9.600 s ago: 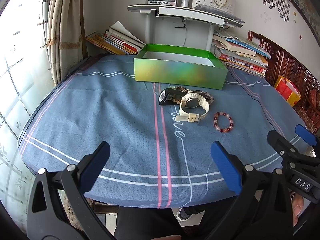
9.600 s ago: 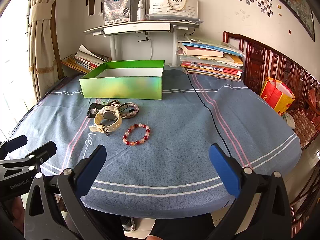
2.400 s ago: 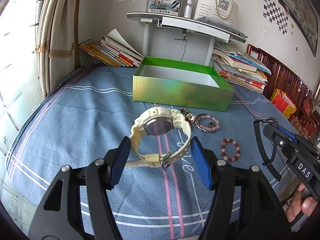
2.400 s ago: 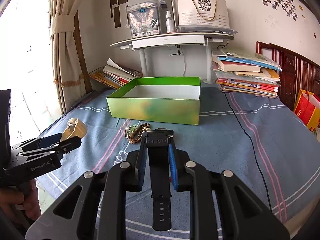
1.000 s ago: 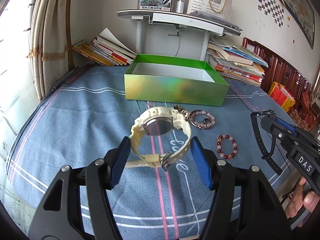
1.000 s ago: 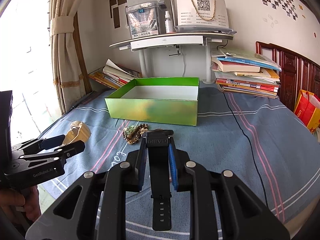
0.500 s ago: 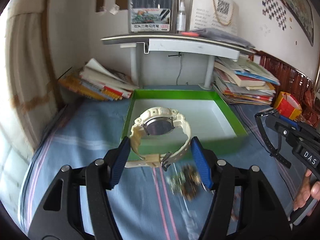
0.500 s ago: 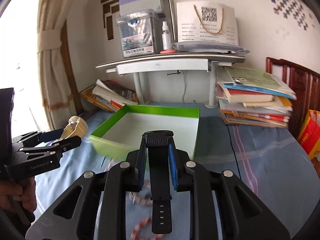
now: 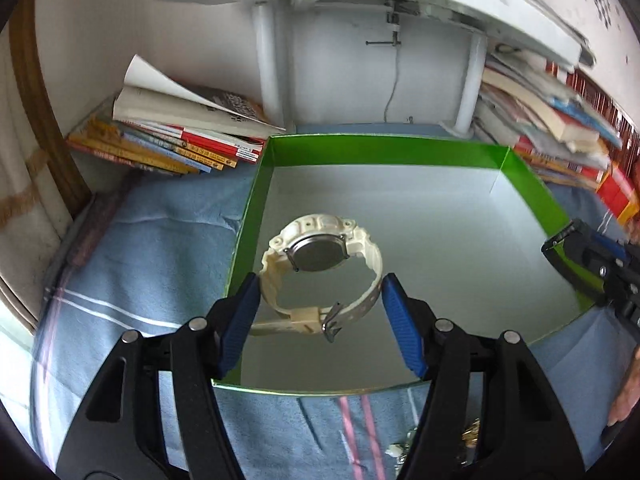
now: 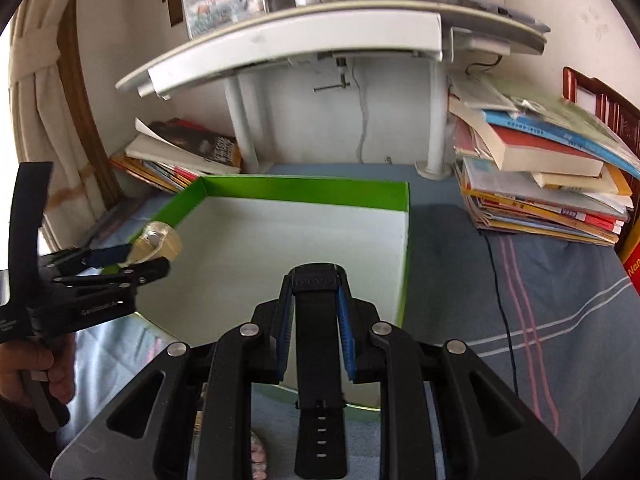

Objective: Organize jewelry
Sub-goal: 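Carry both watches over the green box and open both tools to drop them, then withdraw both open tools from the green box back over the jewelry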

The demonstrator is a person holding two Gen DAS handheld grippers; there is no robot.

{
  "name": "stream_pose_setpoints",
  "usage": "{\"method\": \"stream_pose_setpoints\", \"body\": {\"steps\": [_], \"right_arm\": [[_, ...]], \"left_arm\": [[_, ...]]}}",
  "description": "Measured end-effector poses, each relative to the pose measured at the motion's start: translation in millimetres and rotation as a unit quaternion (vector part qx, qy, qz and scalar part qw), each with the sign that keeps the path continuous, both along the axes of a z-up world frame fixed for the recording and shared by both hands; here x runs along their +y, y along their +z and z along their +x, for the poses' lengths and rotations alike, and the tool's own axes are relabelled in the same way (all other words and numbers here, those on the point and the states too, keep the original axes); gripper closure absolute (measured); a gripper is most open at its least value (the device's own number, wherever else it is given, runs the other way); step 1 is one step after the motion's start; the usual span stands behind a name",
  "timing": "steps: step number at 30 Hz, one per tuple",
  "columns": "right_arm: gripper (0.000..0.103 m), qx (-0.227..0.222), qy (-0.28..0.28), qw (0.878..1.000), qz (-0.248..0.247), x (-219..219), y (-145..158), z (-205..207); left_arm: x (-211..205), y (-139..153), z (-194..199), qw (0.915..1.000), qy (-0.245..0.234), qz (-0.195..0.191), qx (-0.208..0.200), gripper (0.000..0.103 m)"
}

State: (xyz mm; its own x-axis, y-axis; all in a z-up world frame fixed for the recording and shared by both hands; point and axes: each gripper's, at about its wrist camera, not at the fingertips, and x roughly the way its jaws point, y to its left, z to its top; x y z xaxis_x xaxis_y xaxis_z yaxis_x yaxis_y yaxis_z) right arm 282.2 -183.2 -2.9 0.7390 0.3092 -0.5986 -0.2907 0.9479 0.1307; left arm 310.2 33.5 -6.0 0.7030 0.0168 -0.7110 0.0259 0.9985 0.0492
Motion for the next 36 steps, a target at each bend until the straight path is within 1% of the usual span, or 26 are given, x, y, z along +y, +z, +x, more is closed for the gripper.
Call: {"method": "stream_pose_setpoints", "body": {"steps": [1,2,3,4,5,7,9,10,11,12,14,16,18,20,21,24,26,29,31,33,36], "right_arm": [[0.073,0.003,-0.001,1.000,-0.007,0.2,-2.4,-0.1],[0.064,0.003,-0.004,1.000,-0.014,0.2,-3.8,-1.1],[0.044,-0.001,-0.009,1.000,-0.018,-0.1,-4.3,-2.6],[0.031,-0.016,-0.013,1.000,-0.017,-1.4,-2.9,-7.9],[0.027,-0.027,-0.021,0.999,-0.018,-2.9,-1.0,-12.6],[0.026,-0.044,-0.028,0.999,-0.008,-8.7,5.4,-20.6],[0.026,-0.073,-0.047,0.996,0.026,-24.2,20.3,-39.9],[0.025,-0.086,-0.051,0.994,0.040,-32.2,28.2,-50.6],[0.024,-0.105,-0.053,0.991,0.056,-41.9,38.1,-66.9],[0.019,-0.118,-0.055,0.990,0.062,-48.2,43.8,-77.4],[0.016,-0.152,-0.068,0.984,0.069,-63.8,58.5,-115.2],[0.009,-0.168,-0.073,0.980,0.074,-71.7,64.6,-143.5],[0.007,-0.168,-0.078,0.980,0.074,-74.4,62.7,-170.1],[0.007,-0.157,-0.072,0.982,0.075,-71.7,55.1,-195.1],[0.007,-0.154,-0.068,0.983,0.070,-68.1,49.7,-206.3],[0.007,-0.154,-0.054,0.986,0.047,-53.2,33.4,-234.6],[0.007,-0.148,-0.043,0.987,0.038,-44.8,21.0,-251.6],[0.007,-0.125,-0.026,0.991,0.040,-37.5,4.0,-270.0],[0.007,-0.115,-0.021,0.992,0.040,-34.3,-1.9,-277.5],[0.007,-0.115,-0.017,0.992,0.038,-33.3,-5.0,-288.1],[0.007,-0.118,-0.020,0.992,0.039,-35.7,-6.5,-296.6]], "left_arm": [[-2.0,-0.7,-0.3,1.0000,-0.003,0.002,0.003,0.039],[-3.5,-1.7,-0.6,0.9999,-0.010,-0.002,0.010,0.031],[-5.2,-1.8,-2.1,0.9998,-0.015,-0.004,0.011,0.028],[-7.6,-1.8,-3.5,0.9998,-0.018,-0.001,0.010,0.021],[-9.0,-2.1,-6.0,0.9998,-0.015,0.008,0.005,0.013],[-8.2,0.1,-12.5,0.9999,-0.008,0.013,-0.007,0.012],[-4.9,7.6,-22.0,0.9999,-0.004,-0.002,-0.015,0.012],[-2.4,16.1,-32.1,0.9996,0.003,-0.009,-0.029,0.012],[0.7,32.2,-55.1,0.9976,0.011,-0.013,-0.067,0.012],[2.7,43.3,-74.0,0.9952,0.015,-0.016,-0.096,0.010],[7.7,63.6,-121.3,0.9877,0.027,-0.030,-0.151,0.004],[10.8,73.9,-160.1,0.9806,0.033,-0.046,-0.188,0.004],[12.4,77.6,-206.9,0.9734,0.047,-0.055,-0.217,0.004],[10.9,72.3,-237.7,0.9704,0.055,-0.066,-0.226,0.004],[9.5,66.3,-252.5,0.9708,0.058,-0.069,-0.222,0.004],[1.8,47.0,-282.0,0.9742,0.064,-0.063,-0.207,0.004],[-4.7,35.3,-296.0,0.9776,0.054,-0.067,-0.192,0.004],[-14.2,22.2,-307.5,0.9799,0.044,-0.073,-0.180,0.004],[-22.8,16.5,-314.1,0.9818,0.037,-0.061,-0.176,0.004],[-27.2,13.8,-323.0,0.9824,0.031,-0.051,-0.177,0.004],[-30.4,11.1,-332.4,0.9829,0.026,-0.058,-0.173,0.004]]}}
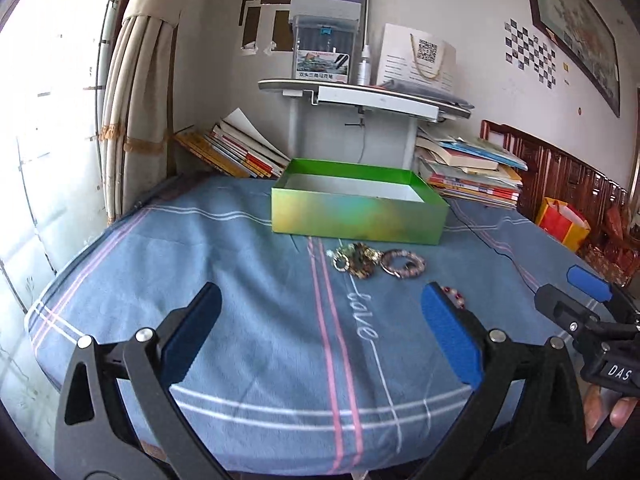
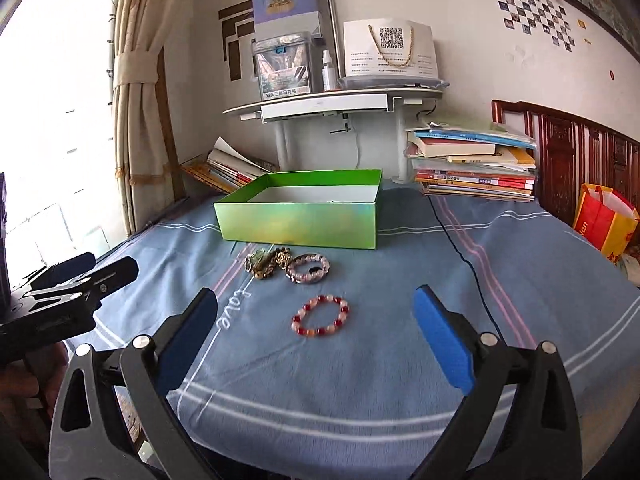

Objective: Organize jewelry
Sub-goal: 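Withdraw both open tools from the green box back over the jewelry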

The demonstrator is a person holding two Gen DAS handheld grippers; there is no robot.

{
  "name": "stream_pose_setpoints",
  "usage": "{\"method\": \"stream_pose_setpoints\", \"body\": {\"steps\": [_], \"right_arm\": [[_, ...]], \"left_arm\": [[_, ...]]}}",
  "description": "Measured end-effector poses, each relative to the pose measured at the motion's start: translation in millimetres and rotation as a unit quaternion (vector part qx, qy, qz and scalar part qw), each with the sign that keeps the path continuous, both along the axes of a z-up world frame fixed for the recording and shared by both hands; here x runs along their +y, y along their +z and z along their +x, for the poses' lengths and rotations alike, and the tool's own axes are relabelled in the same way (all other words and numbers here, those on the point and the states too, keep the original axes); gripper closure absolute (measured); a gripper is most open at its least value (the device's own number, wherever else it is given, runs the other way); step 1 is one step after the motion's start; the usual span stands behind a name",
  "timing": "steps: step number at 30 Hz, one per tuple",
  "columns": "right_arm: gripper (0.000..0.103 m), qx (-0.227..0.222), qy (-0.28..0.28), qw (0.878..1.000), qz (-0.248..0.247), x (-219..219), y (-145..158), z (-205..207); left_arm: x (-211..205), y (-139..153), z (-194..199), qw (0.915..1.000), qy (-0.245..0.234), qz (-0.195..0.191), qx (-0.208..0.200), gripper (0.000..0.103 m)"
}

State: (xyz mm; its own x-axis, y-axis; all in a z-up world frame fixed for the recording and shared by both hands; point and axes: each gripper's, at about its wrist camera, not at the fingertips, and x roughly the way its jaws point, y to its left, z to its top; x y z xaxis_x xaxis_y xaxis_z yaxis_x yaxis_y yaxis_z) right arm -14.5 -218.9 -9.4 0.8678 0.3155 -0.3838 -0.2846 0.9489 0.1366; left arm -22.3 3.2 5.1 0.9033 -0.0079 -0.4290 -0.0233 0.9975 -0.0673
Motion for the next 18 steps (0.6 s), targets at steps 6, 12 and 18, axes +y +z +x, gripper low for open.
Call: {"method": "stream_pose_setpoints", "body": {"steps": [6,12,18], "right_arm": [[0.007,0.002,-0.007,1.000,0.006,-5.8,-4.4,-10.6],[0.007,-0.002,-0.001,1.000,0.006,-2.6,-3.0,-13.8],[0.007,0.000,-0.004,1.000,0.006,-2.6,-2.4,-13.3]], "left_arm": [[-6.3,-6.9,-6.7,0.9998,-0.011,0.005,0.014,0.004],[-8.7,-7.2,-8.6,0.9997,-0.014,0.011,0.017,0.004],[-9.1,-6.3,-7.3,0.9996,-0.017,0.011,0.018,0.004]]}}
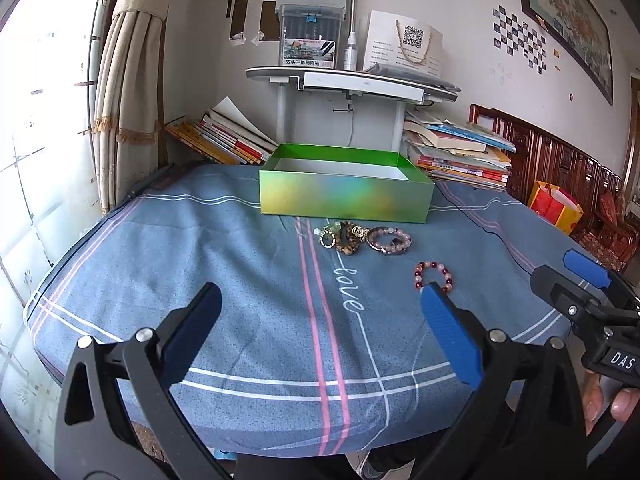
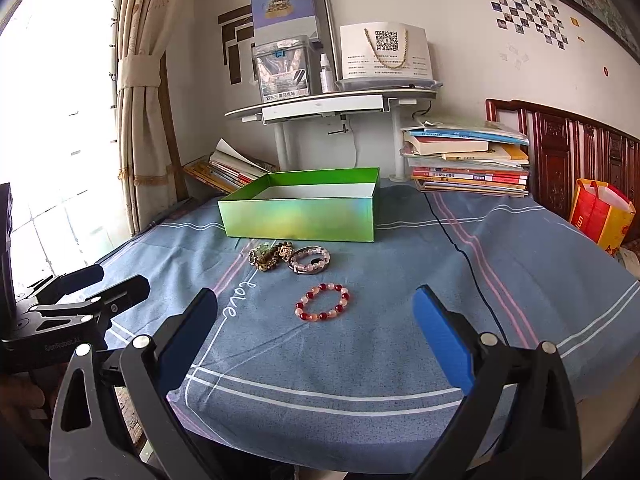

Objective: Organize jewelry
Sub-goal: 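Withdraw both open tools from the green box back over the jewelry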

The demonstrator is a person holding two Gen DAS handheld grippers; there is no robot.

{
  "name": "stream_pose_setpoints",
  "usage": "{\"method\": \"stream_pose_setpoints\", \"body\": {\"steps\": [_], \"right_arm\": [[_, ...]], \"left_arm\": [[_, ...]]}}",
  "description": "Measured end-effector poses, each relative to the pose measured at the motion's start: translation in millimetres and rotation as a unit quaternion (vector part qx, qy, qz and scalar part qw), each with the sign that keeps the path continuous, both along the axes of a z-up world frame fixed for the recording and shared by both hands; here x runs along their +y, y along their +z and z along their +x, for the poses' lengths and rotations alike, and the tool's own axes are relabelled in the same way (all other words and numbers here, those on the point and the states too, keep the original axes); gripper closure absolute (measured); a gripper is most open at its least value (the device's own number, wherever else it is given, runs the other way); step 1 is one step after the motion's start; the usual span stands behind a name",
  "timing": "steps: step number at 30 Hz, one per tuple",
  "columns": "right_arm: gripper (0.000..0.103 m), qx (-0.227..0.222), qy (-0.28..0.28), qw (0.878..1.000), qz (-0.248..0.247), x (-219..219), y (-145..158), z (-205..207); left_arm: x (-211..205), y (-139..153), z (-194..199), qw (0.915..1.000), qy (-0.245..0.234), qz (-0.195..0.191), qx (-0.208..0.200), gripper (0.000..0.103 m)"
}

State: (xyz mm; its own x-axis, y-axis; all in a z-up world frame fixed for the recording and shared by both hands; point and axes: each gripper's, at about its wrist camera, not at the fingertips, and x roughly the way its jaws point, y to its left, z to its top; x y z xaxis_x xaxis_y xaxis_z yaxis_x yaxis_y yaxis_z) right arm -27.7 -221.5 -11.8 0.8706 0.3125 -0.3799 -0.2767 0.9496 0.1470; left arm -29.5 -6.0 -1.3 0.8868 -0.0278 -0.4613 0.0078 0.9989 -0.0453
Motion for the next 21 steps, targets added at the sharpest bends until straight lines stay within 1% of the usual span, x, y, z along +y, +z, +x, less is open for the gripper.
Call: {"method": "stream_pose_setpoints", "body": {"steps": [13,18,21], "right_arm": [[0.007,0.007,-0.002,1.000,-0.002,-2.0,-4.9,2.0],[0.007,0.019,-0.002,1.000,-0.003,-1.1,-11.4,9.4],[0.007,0.033,-0.002,0.999,-0.010,2.2,-15.1,20.7]], "left_arm": [[-1.1,-3.7,4.1,1.0000,-0.004,0.000,0.007,0.004],[-1.0,-8.4,10.9,0.9999,-0.007,0.001,0.014,0.004],[-0.7,-11.8,16.5,0.9998,-0.008,0.001,0.019,0.004]]}}
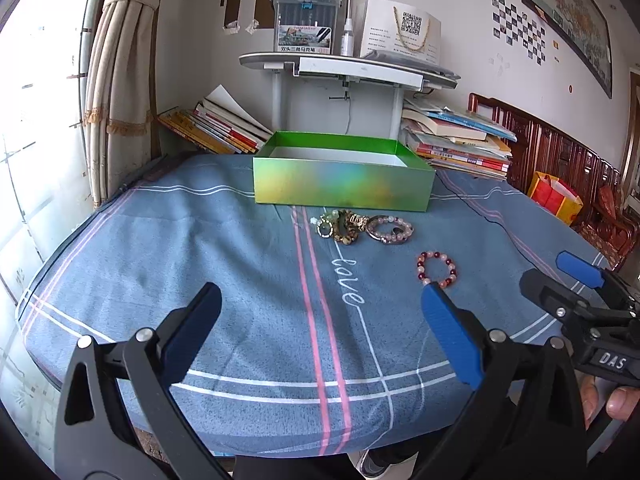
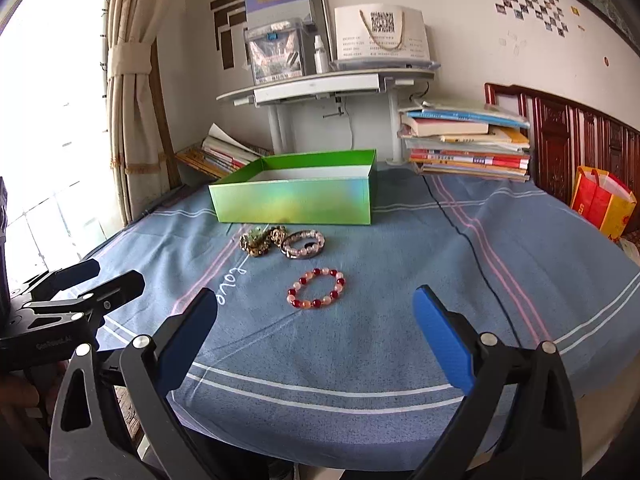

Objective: Organize jewelry
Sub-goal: 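Withdraw both open tools from the green box back over the jewelry, then grasp the pink bead bracelet with the left tool while the right grasps the red-white bead bracelet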

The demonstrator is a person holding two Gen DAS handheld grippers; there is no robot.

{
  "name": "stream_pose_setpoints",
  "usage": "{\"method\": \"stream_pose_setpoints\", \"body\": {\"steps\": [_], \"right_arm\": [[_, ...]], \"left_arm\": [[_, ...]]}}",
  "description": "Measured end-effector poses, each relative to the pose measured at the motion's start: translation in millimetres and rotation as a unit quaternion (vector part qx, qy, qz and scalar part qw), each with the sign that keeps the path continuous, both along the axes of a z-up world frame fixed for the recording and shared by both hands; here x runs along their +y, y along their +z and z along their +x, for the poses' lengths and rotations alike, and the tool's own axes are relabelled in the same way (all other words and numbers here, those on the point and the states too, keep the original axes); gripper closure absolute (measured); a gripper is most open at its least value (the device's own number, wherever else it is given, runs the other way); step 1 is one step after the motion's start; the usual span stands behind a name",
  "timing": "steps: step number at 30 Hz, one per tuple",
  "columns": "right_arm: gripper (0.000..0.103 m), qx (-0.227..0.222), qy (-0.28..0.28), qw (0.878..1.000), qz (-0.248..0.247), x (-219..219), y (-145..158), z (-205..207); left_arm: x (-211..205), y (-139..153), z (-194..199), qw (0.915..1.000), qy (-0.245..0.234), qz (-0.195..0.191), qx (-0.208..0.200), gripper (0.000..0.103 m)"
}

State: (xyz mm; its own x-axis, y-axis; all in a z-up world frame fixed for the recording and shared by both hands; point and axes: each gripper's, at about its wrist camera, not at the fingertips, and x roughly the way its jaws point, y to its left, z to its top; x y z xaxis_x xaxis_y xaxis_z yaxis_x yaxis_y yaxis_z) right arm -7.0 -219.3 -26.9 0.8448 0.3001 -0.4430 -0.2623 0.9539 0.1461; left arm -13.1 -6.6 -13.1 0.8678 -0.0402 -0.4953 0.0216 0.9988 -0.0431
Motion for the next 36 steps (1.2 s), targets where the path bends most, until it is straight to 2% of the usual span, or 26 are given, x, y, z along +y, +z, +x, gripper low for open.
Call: {"method": "stream_pose_setpoints", "body": {"steps": [5,6,7,10,13,17,18,19,23,24,25,28,31,36], "right_arm": [[0.008,0.042,-0.024,0.998,-0.028,-0.8,-5.9,43.3],[0.015,0.050,-0.029,0.998,-0.033,-0.7,-7.4,51.6],[0.027,0.058,-0.033,0.997,-0.038,-0.2,-8.4,58.6],[0.047,0.097,-0.017,0.993,-0.065,9.7,-16.7,87.0],[0.055,0.122,-0.008,0.989,-0.085,19.6,-25.7,104.4],[0.059,0.161,0.007,0.982,-0.095,29.2,-38.5,123.7],[0.064,0.169,0.011,0.981,-0.095,30.8,-41.9,126.7],[0.069,0.173,0.011,0.980,-0.093,31.4,-44.1,129.2],[0.077,0.175,0.005,0.980,-0.095,32.5,-44.2,138.5],[0.089,0.175,0.009,0.980,-0.092,32.7,-44.4,139.4],[0.095,0.174,0.012,0.980,-0.093,34.1,-44.0,139.3],[0.095,0.170,0.017,0.982,-0.085,32.5,-43.3,139.1],[0.095,0.164,0.016,0.985,-0.051,21.1,-40.6,135.9],[0.095,0.150,-0.007,0.988,-0.024,-5.5,-34.6,132.4]], "left_arm": [[3.0,-6.0,10.4,1.0000,0.001,-0.003,0.009,0.004],[3.5,-7.0,12.5,0.9999,0.002,-0.003,0.011,0.004],[3.7,-8.0,15.1,0.9999,0.001,-0.004,0.013,0.004],[4.3,-11.0,25.2,0.9998,0.001,-0.001,0.020,0.004],[4.5,-12.2,34.0,0.9997,-0.001,0.001,0.026,0.004],[4.9,-12.9,48.7,0.9994,-0.005,0.006,0.033,0.004],[4.8,-12.7,52.6,0.9993,-0.006,0.007,0.036,0.004],[4.7,-12.6,56.0,0.9992,-0.007,0.008,0.038,0.004],[0.5,-12.6,72.9,0.9986,-0.016,0.018,0.048,0.004],[-0.9,-12.6,76.4,0.9984,-0.019,0.020,0.050,0.004],[-3.6,-12.4,82.1,0.9980,-0.026,0.022,0.053,0.004],[-13.5,-10.8,93.5,0.9968,-0.048,0.032,0.055,0.004],[-29.3,-9.1,109.5,0.9939,-0.080,0.050,0.058,0.005],[-72.0,-10.6,138.8,0.9851,-0.128,0.099,0.058,0.006]]}}
